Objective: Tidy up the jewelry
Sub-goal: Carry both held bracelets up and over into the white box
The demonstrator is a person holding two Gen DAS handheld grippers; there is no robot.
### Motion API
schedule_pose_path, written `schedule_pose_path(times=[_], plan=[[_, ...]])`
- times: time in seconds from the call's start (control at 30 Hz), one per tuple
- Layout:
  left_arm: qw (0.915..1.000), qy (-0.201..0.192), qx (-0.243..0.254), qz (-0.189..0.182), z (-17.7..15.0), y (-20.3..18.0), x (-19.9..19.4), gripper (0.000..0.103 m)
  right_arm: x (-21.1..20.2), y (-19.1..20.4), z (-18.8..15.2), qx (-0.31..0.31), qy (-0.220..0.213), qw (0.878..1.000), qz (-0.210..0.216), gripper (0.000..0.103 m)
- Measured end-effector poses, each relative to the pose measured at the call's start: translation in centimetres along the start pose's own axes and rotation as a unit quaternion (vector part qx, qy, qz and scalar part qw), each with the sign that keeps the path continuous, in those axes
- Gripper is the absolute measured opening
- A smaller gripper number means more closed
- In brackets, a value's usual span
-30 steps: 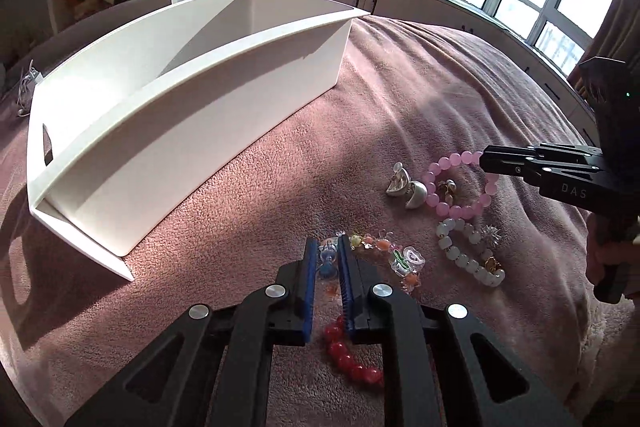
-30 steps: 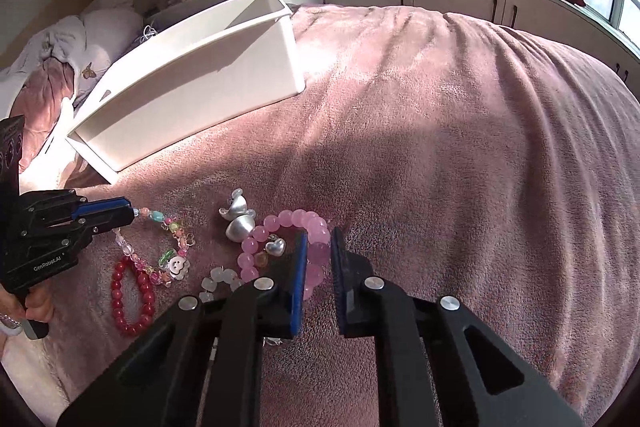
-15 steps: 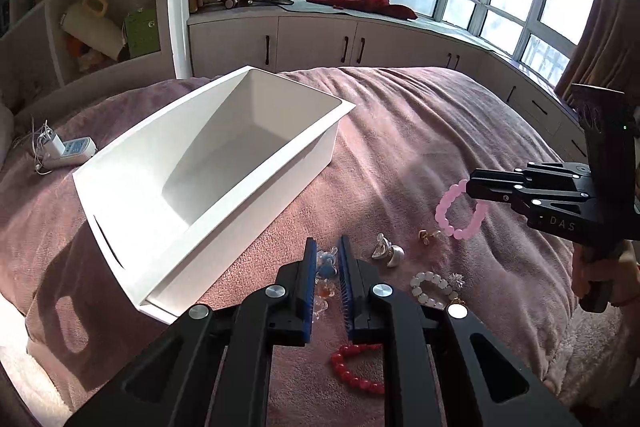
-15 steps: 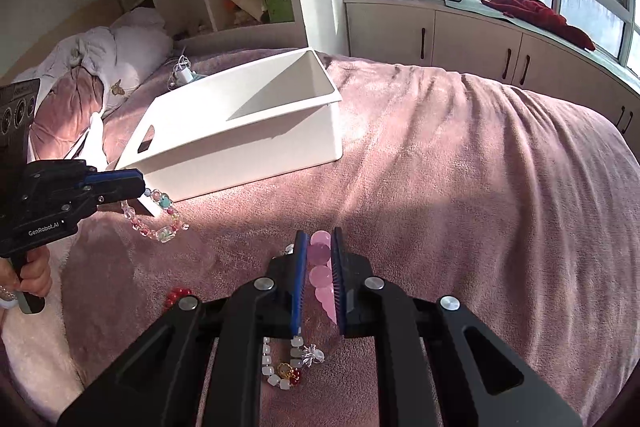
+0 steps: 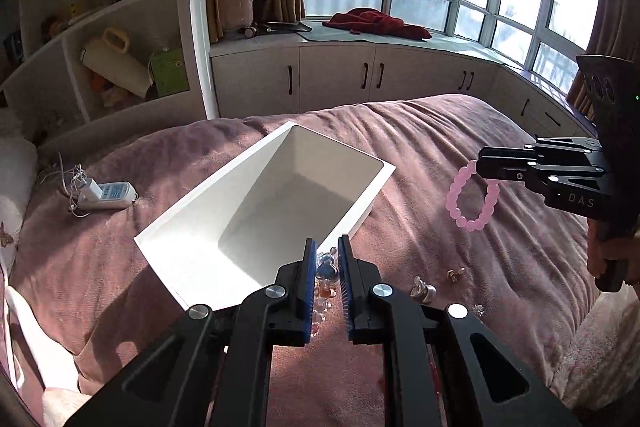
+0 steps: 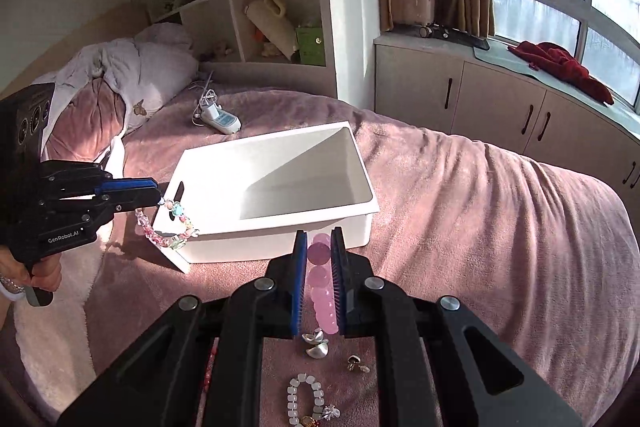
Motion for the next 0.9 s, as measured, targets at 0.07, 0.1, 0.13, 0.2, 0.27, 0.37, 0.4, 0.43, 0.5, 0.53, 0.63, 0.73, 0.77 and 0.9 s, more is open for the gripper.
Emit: schedule_pose_path(times=[0.07,0.1,0.13,0.2,0.27,0.37,0.4,0.43,0.5,0.53,0.63,0.73,0.77,0.9], plan=[[1.0,-0.001,-0.002,0.007,1.0,1.0,-0.4,0.016,0.3,0.2,1.3,-0.004,-0.001,1.0,0.003,0.013],[0.9999,-0.002,-0.003,0.011,1.4,1.5,-0.4,0.016,0.5,0.4,1.9,-0.004,-0.002,1.0,0.005,0.013],[0.9999,-0.003,-0.005,0.014,1.9,2.0,-0.4,0.016,0.8,0.5,2.7,-0.003,-0.001,1.0,0.01,0.013],[0.9998,-0.004,-0.01,0.018,2.8,3.1,-0.1,0.016,1.5,0.7,4.0,-0.003,-0.002,1.0,0.015,0.013],[0.9996,-0.001,-0.019,0.02,3.5,4.0,0.5,0.016,2.3,1.0,5.3,-0.005,-0.003,1.0,0.015,0.013],[0.9991,0.005,-0.035,0.025,4.5,5.7,2.3,0.016,4.0,1.1,7.2,-0.001,0.002,1.0,0.017,0.013],[0.9987,0.008,-0.04,0.03,4.8,6.2,3.0,0.016,4.8,1.2,7.8,0.003,0.007,1.0,0.02,0.013],[0.9983,0.014,-0.047,0.031,5.1,6.8,3.8,0.016,5.5,1.2,8.3,0.005,0.011,1.0,0.021,0.013],[0.9969,0.027,-0.065,0.036,5.4,7.7,5.5,0.016,7.1,1.4,9.4,0.008,0.019,1.0,0.02,0.013],[0.9961,0.03,-0.072,0.042,5.6,8.1,6.2,0.016,7.9,1.5,9.8,0.011,0.022,0.999,0.021,0.013],[0.9942,0.039,-0.08,0.06,6.1,8.9,8.0,0.016,10.3,1.3,10.7,0.028,0.036,0.999,0.025,0.013],[0.9922,0.058,-0.082,0.074,6.6,9.3,10.0,0.016,13.1,0.9,11.4,0.048,0.054,0.997,0.029,0.013],[0.9914,0.064,-0.082,0.08,6.7,9.3,10.7,0.016,14.0,0.8,11.4,0.054,0.061,0.996,0.029,0.013],[0.9857,0.083,-0.079,0.123,6.4,9.5,13.2,0.016,17.3,0.6,11.4,0.068,0.091,0.993,0.015,0.013]])
Point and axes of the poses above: each gripper's, at about its wrist camera, not at the fingertips, and x roughly the way its jaws point, y to its left, z to its top, the point moved 2 cm from there along x, roughly the way its jaws point, and after that the axes turned 9 degrees about y, right-handed, at the moved point
